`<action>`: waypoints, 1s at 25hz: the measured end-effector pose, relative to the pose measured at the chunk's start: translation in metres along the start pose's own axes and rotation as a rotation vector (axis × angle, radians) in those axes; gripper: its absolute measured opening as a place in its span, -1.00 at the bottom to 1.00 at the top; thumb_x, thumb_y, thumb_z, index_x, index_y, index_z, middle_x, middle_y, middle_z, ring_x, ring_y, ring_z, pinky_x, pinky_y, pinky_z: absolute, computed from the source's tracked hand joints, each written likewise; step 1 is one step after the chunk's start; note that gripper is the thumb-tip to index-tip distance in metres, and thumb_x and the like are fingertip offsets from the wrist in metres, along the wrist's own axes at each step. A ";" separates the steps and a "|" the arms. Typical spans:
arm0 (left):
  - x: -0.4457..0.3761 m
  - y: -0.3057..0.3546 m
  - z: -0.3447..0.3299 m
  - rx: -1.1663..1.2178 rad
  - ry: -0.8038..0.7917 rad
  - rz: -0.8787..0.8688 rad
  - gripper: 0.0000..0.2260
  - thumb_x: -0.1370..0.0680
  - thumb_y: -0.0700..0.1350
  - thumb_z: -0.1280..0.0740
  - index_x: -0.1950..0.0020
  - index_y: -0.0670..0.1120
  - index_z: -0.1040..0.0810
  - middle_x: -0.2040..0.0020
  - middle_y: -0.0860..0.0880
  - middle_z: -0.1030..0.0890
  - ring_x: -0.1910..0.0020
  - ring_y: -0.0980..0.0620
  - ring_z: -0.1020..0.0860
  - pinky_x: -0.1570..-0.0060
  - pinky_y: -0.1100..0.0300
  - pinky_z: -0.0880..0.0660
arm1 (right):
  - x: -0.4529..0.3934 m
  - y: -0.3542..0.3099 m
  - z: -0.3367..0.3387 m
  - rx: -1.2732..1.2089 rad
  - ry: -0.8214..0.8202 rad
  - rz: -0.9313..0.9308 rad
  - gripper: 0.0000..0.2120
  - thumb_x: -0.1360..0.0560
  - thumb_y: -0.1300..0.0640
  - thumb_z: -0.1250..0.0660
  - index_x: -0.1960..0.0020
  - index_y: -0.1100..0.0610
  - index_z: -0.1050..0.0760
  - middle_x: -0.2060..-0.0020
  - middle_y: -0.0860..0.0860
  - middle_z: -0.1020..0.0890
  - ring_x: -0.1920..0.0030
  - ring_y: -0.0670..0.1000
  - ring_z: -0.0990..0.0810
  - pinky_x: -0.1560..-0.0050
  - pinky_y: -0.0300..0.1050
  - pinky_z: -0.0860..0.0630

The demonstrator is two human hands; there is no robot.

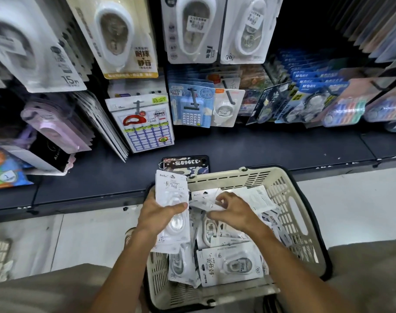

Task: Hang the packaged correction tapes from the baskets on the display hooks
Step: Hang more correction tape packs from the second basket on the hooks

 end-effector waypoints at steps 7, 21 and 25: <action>0.003 0.005 -0.012 0.058 0.004 0.011 -0.58 -0.39 -0.12 -0.63 -0.19 0.08 -0.60 -0.03 0.05 -0.75 -0.04 0.00 -0.70 -0.03 0.07 -0.60 | 0.057 0.012 0.015 -0.930 0.276 -0.047 -0.52 -0.27 -0.22 -0.58 -0.03 0.02 -0.54 0.19 -0.01 -0.58 0.25 -0.08 -0.55 0.21 -0.13 -0.62; 0.015 0.011 -0.063 0.100 -0.311 -0.055 -0.12 -0.09 -0.01 -0.71 -0.37 -0.08 -0.52 -0.12 -0.03 -0.75 -0.14 -0.09 -0.70 -0.13 -0.05 -0.63 | 0.047 -0.029 0.015 -0.918 -0.053 0.192 -0.35 -0.40 0.16 -0.52 -0.44 -0.05 -0.39 -0.24 -0.05 -0.65 -0.19 0.01 -0.66 -0.03 -0.10 -0.64; 0.018 -0.026 -0.093 -0.229 -0.452 -0.034 0.03 -0.25 -0.23 -0.70 -0.56 0.07 -0.17 -0.02 0.11 -0.69 0.09 0.35 -0.67 0.20 0.45 -0.57 | 0.039 0.011 -0.009 -0.646 -0.111 0.063 -0.40 -0.43 0.34 -0.46 -0.39 0.01 -0.39 -0.17 -0.07 -0.69 -0.22 -0.04 -0.63 -0.09 -0.19 -0.58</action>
Point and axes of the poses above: each hand's wrist, its own x-axis away from the middle knuckle, its own z-axis out of the back of the hand, y = z × x, the point moved 10 cm from there along -x, towards the middle knuckle
